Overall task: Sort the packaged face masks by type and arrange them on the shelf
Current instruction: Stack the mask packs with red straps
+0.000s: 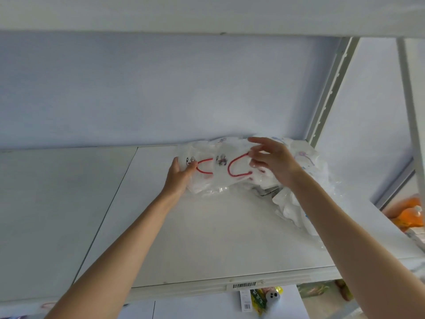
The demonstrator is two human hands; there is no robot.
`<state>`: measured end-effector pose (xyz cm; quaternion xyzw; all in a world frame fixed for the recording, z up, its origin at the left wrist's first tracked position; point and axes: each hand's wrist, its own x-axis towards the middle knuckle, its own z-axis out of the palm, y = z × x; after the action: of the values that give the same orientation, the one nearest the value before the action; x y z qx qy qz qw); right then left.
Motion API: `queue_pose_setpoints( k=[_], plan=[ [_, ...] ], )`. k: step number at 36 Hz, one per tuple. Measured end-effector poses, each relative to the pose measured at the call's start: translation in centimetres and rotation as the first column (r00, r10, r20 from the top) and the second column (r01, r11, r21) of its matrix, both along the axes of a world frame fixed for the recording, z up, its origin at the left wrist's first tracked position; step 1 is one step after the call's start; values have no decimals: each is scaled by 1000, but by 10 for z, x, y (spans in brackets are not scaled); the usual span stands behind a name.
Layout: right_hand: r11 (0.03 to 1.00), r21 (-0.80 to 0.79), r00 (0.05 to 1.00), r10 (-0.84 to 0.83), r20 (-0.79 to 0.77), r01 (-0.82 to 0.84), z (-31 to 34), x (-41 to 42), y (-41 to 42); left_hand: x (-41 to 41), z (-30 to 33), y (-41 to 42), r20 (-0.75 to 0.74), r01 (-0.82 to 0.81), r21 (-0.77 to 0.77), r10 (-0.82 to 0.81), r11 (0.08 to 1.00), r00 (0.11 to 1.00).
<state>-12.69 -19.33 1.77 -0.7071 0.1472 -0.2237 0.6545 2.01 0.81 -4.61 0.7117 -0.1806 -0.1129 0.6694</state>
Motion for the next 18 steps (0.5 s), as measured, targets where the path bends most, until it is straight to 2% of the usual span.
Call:
queue_pose_setpoints(
  k=[3,8,12,14,16,18],
  plan=[
    [998,-37,998,-53,-39,51,-13,13,13,-6,2,-2,-61,31,-50,-34,998,998],
    [984,-104,987,-153,-56,147,-36,33,30,-10,1,0,-56,64,-23,-65,998,996],
    [969,-209,987,-148,-56,134,-47,45,44,-10,-5,3,7,149,32,-150,988,989],
    [962,-224,983,-171,-65,153,-50,49,46,-7,-8,5,42,115,43,-117,992,992],
    [902,-355,951,-294,-94,244,-51,50,39,-2,-9,8,57,47,38,-49,998,997],
    [715,-635,857,-491,-156,294,-49,46,23,4,-9,12,57,-2,26,1,1000,998]
  ],
)
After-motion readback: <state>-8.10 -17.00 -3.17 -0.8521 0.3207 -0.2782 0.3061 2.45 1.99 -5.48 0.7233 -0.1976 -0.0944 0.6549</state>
